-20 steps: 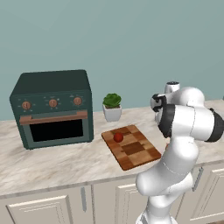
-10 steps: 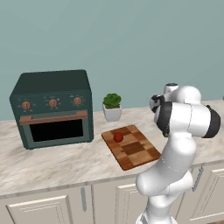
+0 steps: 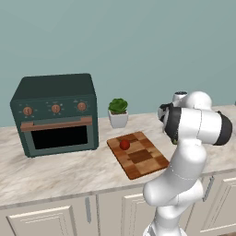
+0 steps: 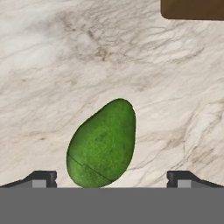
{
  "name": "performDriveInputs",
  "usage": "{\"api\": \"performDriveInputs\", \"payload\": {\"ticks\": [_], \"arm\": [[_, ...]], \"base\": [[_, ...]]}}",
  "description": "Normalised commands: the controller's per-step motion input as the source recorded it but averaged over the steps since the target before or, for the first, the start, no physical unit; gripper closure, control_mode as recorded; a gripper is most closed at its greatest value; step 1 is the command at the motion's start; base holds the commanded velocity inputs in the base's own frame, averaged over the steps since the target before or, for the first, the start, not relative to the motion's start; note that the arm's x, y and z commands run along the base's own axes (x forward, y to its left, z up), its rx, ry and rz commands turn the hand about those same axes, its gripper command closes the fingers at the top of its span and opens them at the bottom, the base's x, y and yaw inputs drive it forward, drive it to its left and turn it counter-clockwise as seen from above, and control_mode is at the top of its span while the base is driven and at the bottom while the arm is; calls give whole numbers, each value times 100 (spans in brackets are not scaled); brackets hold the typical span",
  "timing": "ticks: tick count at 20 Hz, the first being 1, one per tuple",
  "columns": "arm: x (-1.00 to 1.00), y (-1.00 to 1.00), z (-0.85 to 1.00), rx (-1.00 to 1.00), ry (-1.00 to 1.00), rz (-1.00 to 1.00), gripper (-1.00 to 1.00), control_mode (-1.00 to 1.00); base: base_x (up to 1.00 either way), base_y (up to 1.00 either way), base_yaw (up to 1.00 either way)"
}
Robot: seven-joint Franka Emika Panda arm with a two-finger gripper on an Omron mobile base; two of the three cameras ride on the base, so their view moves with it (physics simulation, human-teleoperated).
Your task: Place the avocado, onion, tomato, and bell pepper on the cutting board.
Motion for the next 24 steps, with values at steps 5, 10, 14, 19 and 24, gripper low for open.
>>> {"api": "performDriveInputs", "payload": {"ticks": [5,10,14,19,24], "arm": [[0,0,-14,0,0,-1,-100,-100],[0,0,-14,0,0,0,-100,-100],[0,0,-9,0,0,0,-100,-100],[0,0,-8,0,0,0,-100,-100],[0,3,-13,0,0,0,100,-100]], "base": [[0,0,0],[0,0,0],[0,0,0],[0,0,0],[0,0,0]]}}
